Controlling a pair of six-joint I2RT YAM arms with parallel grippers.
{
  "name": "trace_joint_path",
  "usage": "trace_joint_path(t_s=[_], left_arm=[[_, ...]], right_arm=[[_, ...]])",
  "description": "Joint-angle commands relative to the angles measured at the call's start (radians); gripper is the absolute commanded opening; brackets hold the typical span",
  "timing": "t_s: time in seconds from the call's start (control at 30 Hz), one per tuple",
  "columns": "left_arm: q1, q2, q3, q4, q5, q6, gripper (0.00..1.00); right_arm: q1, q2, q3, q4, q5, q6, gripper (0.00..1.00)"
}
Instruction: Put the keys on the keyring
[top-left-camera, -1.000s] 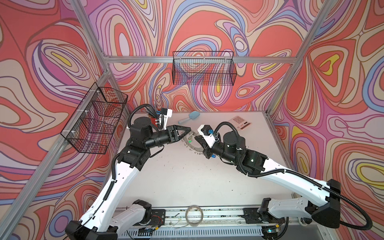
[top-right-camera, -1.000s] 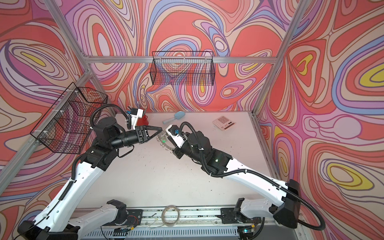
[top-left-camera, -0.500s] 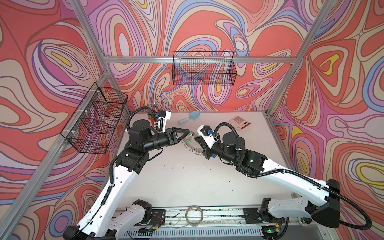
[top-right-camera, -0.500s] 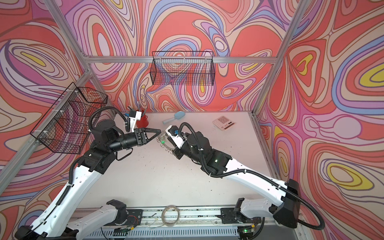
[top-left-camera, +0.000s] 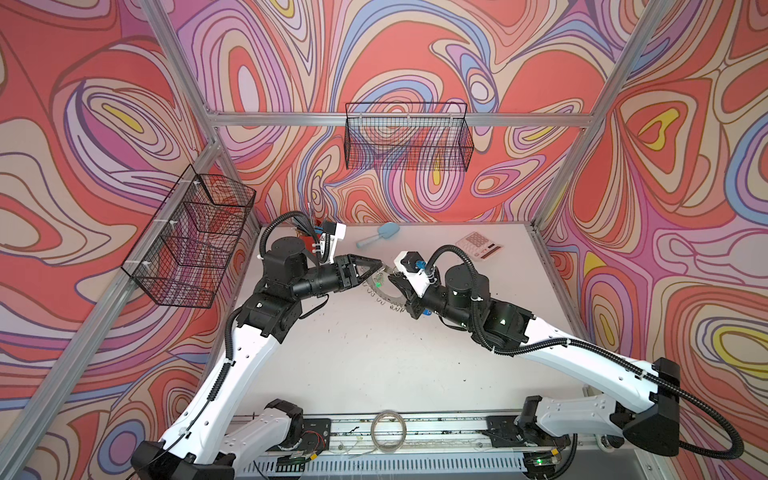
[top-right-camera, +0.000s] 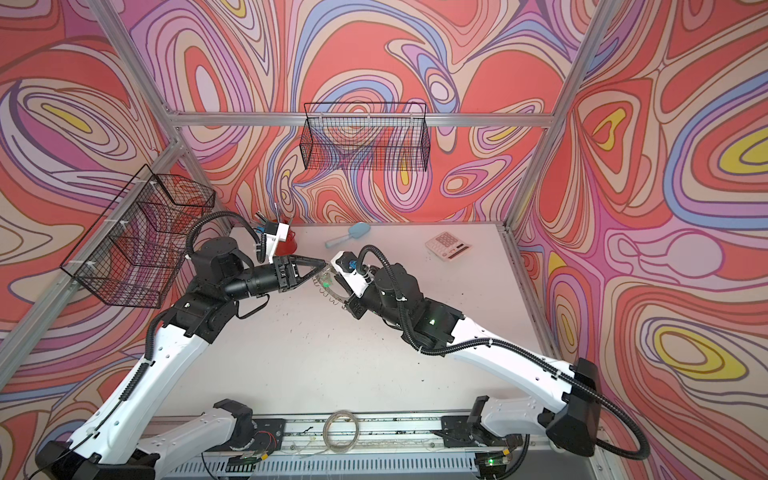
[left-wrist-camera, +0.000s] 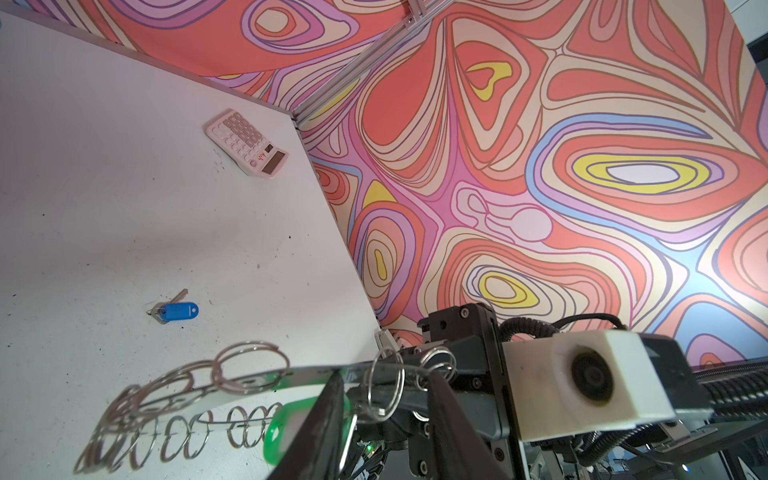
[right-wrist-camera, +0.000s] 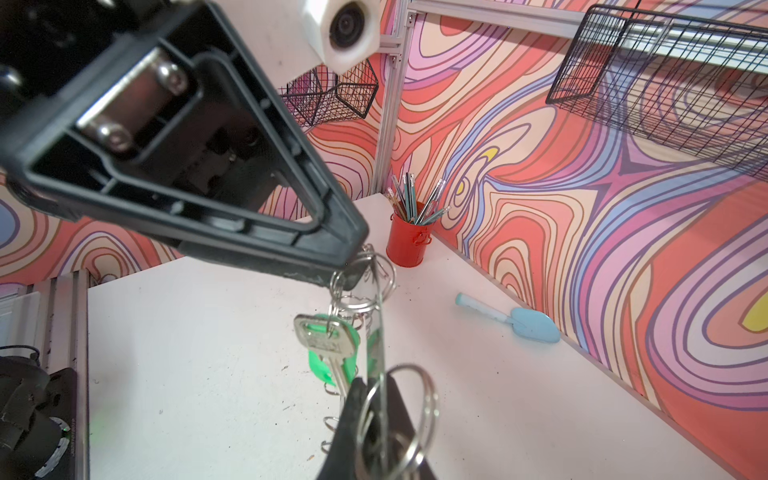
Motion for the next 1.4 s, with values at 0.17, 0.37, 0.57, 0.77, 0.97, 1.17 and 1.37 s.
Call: trace_joint_path(t_s=[0.17,0.37,0.57,0.77,0.97,1.17,1.37], left_arm=[[-0.001,-0.002,0.005,0.077,0.043,-0.03,0.32],[0.0,0.006,0.007,0.096,0.066,-0.044,0.22],[-0.001,0.018,0.014,0.073,0.054,-0.033,0.21],[-0.001,0.03,0.038,0.03,0.034,-0.012,0.17],[-0.001,0.025,0.059,0.003,0.011,-0.012,0.04],[-0.006,0.033,0.16,-0.185,-0.052,0.075,0.0],[-0.121,0.119,0.387,-0.504,-0.293,0.247,0.0]], right_arm=[[0.005,-0.007,-0.007,0.054,-0.011,0.001,0.0],[0.005,0.003,-0.009,0.061,-0.018,0.004,0.0],[0.005,0.007,-0.004,0.061,-0.025,0.002,0.0],[0.005,0.002,-0.007,0.058,-0.025,0.001,0.0],[0.006,0.001,-0.018,0.066,-0.023,0.007,0.0],[0.006,-0.001,0.008,0.019,-0.038,0.016,0.13],[0.006,-0.02,0.122,-0.114,-0.093,0.043,0.63]])
